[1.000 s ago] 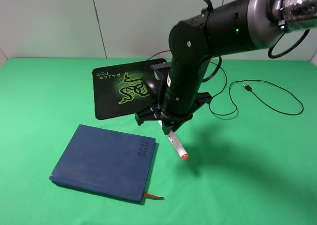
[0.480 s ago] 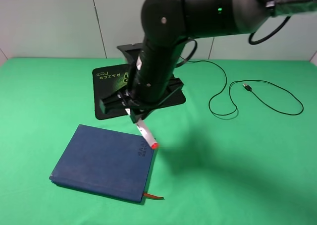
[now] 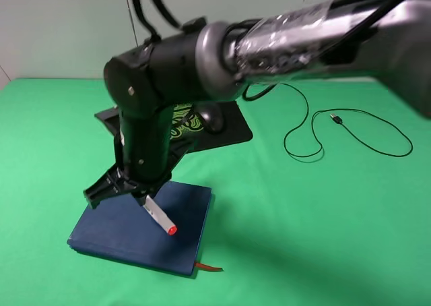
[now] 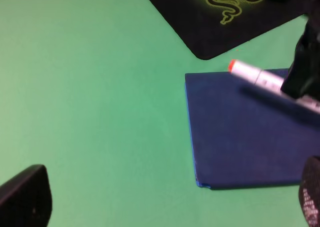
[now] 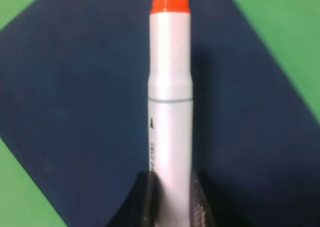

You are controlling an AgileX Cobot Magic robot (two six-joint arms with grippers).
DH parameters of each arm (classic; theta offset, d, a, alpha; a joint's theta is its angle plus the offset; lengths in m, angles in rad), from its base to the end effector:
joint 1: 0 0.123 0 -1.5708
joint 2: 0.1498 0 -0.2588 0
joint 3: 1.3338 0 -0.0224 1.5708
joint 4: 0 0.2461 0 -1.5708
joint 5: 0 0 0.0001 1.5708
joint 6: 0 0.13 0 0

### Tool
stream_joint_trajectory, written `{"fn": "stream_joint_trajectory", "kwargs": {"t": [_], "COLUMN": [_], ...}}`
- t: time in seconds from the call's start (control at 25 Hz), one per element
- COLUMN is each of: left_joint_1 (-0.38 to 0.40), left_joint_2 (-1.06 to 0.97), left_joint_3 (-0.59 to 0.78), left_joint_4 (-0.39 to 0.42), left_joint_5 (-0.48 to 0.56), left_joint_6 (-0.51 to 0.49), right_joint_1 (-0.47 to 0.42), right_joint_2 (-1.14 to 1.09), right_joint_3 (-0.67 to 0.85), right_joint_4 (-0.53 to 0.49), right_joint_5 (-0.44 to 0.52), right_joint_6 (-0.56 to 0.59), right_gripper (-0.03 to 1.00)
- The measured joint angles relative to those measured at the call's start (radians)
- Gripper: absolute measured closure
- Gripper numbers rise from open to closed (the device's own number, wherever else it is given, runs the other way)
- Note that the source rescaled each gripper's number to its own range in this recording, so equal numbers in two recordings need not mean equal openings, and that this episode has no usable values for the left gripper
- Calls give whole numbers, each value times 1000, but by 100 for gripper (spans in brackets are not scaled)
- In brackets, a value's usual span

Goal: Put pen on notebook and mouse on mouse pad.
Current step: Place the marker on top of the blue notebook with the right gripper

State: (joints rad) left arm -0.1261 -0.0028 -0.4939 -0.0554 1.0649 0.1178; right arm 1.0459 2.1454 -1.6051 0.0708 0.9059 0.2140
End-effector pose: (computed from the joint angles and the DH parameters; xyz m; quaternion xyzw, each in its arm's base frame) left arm 0.0509 -0.0128 0.2552 0.1051 0.8484 -0.0298 0.5180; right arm 0.2092 0.3757 0.1023 -0.3844 0.9166 0.0865 0.0677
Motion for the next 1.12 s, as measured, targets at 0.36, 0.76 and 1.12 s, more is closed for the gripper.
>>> {"fn": "stream_joint_trajectory", "kwargs": {"t": [0.36,0.76,1.12], "left_joint_1": [0,0,0], "left_joint_2": [0,0,0], "left_joint_3": [0,0,0], "left_joint_4": [0,0,0], "left_joint_5": [0,0,0], "left_joint_6": [0,0,0], "right_joint_1": [2,2,2], "right_joint_2": [63,63,65], "right_joint_3": [0,-1,-1], "right_joint_4": [-71,-71,-43], "right_joint_5": [-59,-51,-22], "right_joint_6": [-1,-1,10], "right_gripper": [95,94,1]}}
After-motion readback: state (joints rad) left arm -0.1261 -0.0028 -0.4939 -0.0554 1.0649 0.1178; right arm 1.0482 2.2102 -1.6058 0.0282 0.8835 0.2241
